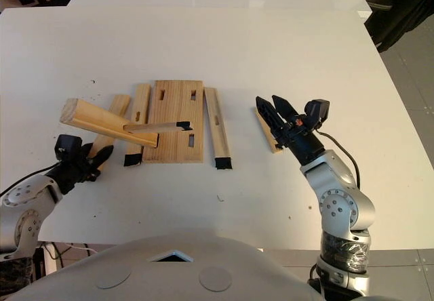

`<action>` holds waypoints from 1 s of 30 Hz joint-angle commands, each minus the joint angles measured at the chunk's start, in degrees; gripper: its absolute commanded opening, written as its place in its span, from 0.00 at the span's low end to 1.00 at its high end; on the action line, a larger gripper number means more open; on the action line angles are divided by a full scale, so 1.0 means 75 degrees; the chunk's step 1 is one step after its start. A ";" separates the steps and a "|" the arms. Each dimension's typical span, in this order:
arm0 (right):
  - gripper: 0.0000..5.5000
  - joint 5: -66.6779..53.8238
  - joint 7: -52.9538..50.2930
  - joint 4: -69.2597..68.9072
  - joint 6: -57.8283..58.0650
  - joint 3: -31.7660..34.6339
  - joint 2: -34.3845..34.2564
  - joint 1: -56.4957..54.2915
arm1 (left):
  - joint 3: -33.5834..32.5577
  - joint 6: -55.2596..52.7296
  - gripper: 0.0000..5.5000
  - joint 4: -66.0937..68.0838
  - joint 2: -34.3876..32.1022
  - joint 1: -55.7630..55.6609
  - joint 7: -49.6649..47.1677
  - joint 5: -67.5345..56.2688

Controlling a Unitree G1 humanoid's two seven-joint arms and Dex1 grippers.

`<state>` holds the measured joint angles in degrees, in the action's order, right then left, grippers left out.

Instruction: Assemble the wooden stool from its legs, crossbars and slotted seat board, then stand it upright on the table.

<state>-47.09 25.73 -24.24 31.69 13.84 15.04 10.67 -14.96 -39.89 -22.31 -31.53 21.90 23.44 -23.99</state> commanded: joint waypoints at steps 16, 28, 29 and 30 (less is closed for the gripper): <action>0.59 0.2172 -0.1757 0.2035 -0.0098 -0.0616 0.1620 -0.5081 | -0.3051 -0.0001 0.37 0.2497 -0.0085 -0.8453 -0.1484 -0.3475; 0.59 0.0497 0.0100 0.3970 0.0271 -0.0135 0.0961 -0.9842 | -0.1754 -0.1129 0.37 0.0955 0.0146 -1.0797 -0.0830 -0.7375; 0.59 -0.0402 0.0712 0.3978 0.0879 0.0001 0.0956 -1.0020 | -0.1590 -0.1304 0.37 0.0706 0.0047 -1.0490 -0.0510 -0.7594; 0.59 -0.1146 0.1267 0.3964 0.1576 0.0035 0.1095 -1.0152 | -0.1472 -0.1455 0.37 0.0496 -0.0068 -1.0177 -0.0225 -0.7746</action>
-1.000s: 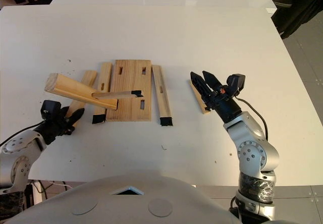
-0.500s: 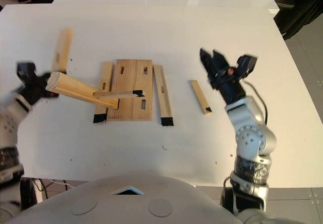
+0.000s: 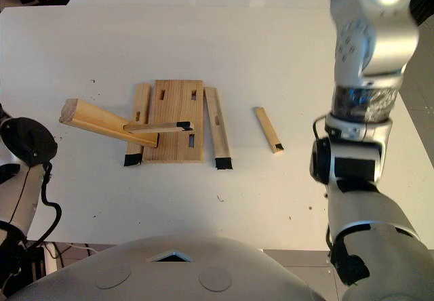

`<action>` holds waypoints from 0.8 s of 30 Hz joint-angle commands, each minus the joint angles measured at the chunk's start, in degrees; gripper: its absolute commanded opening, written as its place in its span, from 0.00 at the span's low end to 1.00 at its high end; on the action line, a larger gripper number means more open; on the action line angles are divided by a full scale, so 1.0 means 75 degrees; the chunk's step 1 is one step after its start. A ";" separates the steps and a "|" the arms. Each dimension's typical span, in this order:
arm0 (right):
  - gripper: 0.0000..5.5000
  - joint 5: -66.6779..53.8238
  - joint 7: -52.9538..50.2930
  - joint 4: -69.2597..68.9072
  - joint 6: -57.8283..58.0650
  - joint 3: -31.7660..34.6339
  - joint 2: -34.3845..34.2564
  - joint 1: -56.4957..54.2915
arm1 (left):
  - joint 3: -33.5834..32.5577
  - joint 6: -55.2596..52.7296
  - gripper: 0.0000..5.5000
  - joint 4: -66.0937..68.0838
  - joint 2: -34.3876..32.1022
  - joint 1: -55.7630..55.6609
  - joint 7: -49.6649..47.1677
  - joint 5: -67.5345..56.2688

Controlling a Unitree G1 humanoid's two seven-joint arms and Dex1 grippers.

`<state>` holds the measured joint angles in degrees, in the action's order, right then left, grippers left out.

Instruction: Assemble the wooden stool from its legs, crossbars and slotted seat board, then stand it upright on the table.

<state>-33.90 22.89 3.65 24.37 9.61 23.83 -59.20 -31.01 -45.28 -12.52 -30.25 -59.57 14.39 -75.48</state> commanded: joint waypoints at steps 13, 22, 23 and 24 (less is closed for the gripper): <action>0.59 -0.3121 0.6415 0.0977 0.3881 -0.0310 0.1578 -0.1372 | 0.1537 -0.0670 0.37 -0.2283 -0.0929 0.3618 0.3186 -0.0334; 0.59 -0.3248 0.7029 0.0280 0.4160 -0.0345 0.1703 -0.1236 | 0.2100 -0.0446 0.37 -0.2548 -0.1042 0.3941 0.3464 0.0165; 0.59 -0.3274 0.6997 0.0259 0.4200 -0.0335 0.1671 -0.1258 | 0.2196 -0.0401 0.37 -0.2548 -0.1056 0.3985 0.3518 0.0300; 0.59 -0.3279 0.6987 0.0238 0.4219 -0.0336 0.1653 -0.1270 | 0.2256 -0.0348 0.37 -0.2534 -0.1058 0.4027 0.3569 0.0391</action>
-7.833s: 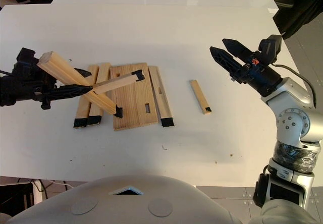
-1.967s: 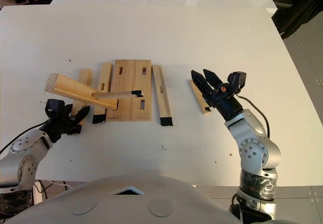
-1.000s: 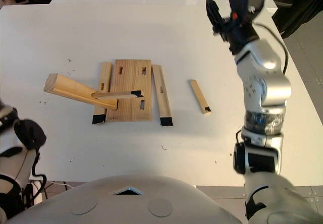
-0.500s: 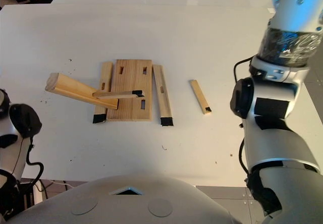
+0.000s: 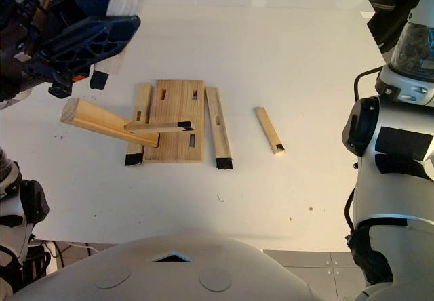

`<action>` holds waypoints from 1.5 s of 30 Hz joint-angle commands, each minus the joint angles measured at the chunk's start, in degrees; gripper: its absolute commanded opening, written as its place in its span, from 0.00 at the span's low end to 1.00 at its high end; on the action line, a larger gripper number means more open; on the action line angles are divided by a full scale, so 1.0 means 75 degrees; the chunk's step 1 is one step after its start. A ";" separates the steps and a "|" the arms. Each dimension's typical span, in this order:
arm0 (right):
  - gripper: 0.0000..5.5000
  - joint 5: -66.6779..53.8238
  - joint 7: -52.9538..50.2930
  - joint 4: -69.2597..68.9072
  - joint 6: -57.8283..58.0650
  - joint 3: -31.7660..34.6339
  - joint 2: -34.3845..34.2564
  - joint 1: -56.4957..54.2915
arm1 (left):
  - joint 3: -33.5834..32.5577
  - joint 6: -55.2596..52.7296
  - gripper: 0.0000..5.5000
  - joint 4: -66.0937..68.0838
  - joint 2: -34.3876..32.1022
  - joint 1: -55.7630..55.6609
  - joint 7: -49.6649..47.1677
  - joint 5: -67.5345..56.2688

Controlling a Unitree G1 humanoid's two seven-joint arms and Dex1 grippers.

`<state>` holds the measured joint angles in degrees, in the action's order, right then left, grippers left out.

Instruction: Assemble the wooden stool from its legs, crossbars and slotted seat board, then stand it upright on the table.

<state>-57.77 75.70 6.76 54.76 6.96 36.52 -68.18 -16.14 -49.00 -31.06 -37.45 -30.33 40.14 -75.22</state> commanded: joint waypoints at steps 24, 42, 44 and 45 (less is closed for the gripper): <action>0.38 -0.0280 -0.0203 -0.0427 0.0472 0.0047 -0.0242 0.0509 | 0.0107 0.0704 0.37 -0.0115 -0.0121 0.0494 0.0506 0.0103; 0.63 -0.0874 -0.1010 -0.0899 0.1017 0.0296 -0.0544 0.0871 | 0.0339 0.0951 0.37 -0.0138 -0.0028 0.0378 0.0274 0.0191; 0.63 -0.0851 -0.0970 -0.0879 0.1007 0.0294 -0.0528 0.0878 | 0.0367 0.0965 0.37 -0.0139 -0.0023 0.0362 0.0232 0.0192; 0.60 -0.0821 -0.0974 -0.0865 0.0989 0.0288 -0.0531 0.0883 | 0.0381 0.0972 0.37 -0.0152 -0.0019 0.0360 0.0206 0.0191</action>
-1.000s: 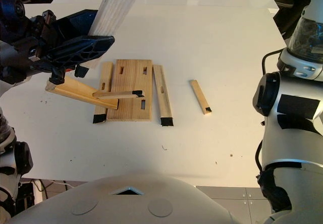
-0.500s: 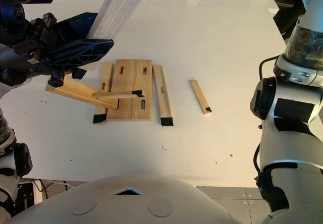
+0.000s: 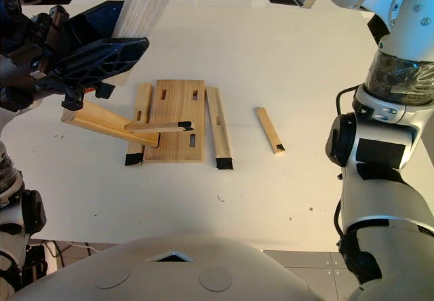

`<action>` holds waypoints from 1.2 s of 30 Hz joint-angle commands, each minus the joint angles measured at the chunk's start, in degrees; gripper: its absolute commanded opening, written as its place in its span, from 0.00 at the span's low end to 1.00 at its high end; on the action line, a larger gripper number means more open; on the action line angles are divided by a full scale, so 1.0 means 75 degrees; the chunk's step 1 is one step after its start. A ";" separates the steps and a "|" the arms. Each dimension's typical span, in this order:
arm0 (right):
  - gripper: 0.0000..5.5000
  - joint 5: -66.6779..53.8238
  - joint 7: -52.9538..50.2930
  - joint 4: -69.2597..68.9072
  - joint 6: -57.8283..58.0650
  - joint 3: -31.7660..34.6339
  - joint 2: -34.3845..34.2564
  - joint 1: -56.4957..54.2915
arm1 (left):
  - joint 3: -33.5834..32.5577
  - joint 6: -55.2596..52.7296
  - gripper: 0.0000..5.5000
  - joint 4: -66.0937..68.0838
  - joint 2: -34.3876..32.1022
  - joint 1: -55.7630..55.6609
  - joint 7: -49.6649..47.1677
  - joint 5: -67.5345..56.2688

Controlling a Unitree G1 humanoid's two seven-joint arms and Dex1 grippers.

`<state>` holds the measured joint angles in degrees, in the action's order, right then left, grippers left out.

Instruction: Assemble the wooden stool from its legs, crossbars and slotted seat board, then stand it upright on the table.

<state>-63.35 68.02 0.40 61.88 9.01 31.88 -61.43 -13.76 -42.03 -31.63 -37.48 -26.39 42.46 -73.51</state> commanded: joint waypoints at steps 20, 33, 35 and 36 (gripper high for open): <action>0.38 0.0176 -0.0287 -0.0082 -0.0079 -0.0096 0.0037 0.0148 | 0.0142 0.0523 0.37 0.0082 0.0068 0.0141 -0.0214 0.0611; 0.37 0.1412 -0.0388 0.0262 -0.1608 0.0343 0.0580 0.0819 | -0.0419 0.0721 0.57 0.0392 -0.0179 0.0535 -0.0299 0.0994; 0.37 0.2164 -0.0004 -0.0062 -0.2327 -0.0097 0.0924 0.1462 | -0.0877 0.0941 0.57 0.0604 -0.0082 0.0562 -0.0744 0.1117; 0.37 0.2534 0.0159 -0.0277 -0.2730 -0.0308 0.1060 0.1885 | -0.1151 0.1077 0.57 0.0678 0.0024 0.0573 -0.1061 0.1117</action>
<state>-48.93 66.97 0.98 46.16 9.66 37.96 -52.44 -18.91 -35.59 -27.73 -37.86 -22.34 38.12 -65.82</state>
